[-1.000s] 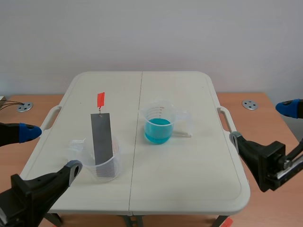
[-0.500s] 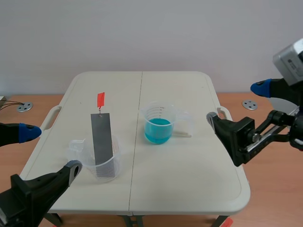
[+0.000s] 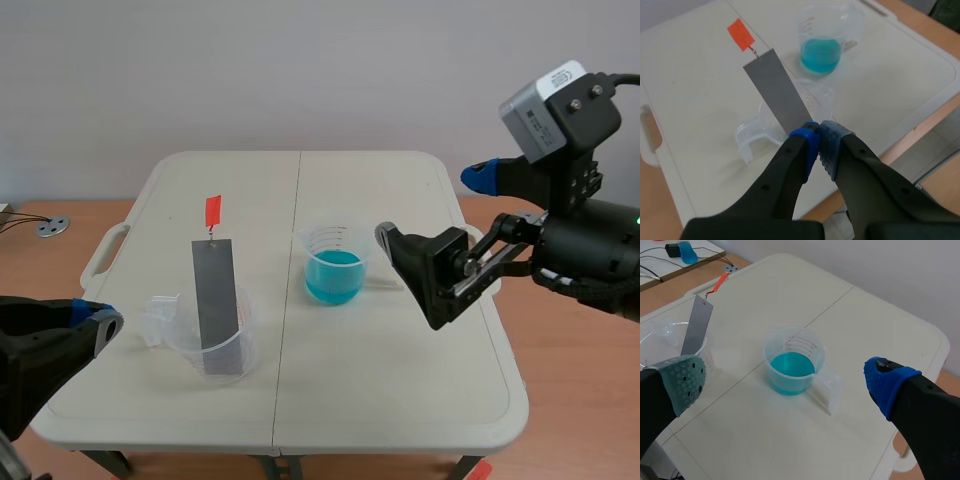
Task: Hold the metal plate by the orange handle, dip it into the blue solution, take it out and point at it, then put the plate back in the beaker on the left.
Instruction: 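Lift the metal plate out of the left beaker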
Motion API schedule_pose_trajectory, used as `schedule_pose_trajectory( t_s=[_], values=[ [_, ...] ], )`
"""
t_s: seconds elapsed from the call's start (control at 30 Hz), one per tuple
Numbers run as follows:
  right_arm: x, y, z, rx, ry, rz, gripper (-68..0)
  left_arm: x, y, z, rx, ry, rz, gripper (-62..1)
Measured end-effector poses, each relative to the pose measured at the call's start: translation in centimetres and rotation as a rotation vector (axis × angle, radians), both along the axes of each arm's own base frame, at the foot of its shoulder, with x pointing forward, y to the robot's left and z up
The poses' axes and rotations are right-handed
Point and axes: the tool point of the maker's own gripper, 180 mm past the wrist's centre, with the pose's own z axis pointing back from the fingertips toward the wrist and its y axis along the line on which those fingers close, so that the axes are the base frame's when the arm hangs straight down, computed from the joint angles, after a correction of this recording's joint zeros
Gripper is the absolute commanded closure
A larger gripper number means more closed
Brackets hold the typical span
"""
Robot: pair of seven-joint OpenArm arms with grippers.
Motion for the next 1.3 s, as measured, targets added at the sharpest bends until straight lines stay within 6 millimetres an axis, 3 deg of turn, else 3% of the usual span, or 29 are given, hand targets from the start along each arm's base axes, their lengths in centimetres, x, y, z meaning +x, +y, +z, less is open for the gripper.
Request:
schedule_pose_trajectory(
  t_s=[0.13, 0.27, 0.53, 0.73, 0.9, 1.3],
  values=[
    [0.9, 0.5, 0.3, 0.014, -0.009, 0.010, -66.3, -0.1, 0.6, -0.7, 0.037, 0.026, 0.024, -7.7],
    [2.1, 1.1, 1.0, 0.044, -0.034, 0.004, -66.3, -1.4, 2.7, -2.4, 0.125, 0.065, 0.125, -7.7],
    [3.4, 5.1, 0.2, 0.085, 0.012, 0.070, -66.3, -9.2, 7.5, -6.9, 0.348, 0.308, 0.221, -7.7],
    [4.4, 7.6, -1.1, 0.106, 0.068, 0.098, -66.3, -16.6, 10.5, -11.0, 0.433, 0.562, 0.224, -7.7],
    [5.4, 9.4, -2.2, 0.125, 0.104, 0.114, -66.3, -20.9, 13.5, -13.5, 0.492, 0.684, 0.261, -7.7],
    [7.3, 13.7, -4.8, 0.228, 0.256, 0.147, -66.3, -27.5, 11.6, -16.1, 0.437, 0.871, 0.190, -7.7]
  ],
)
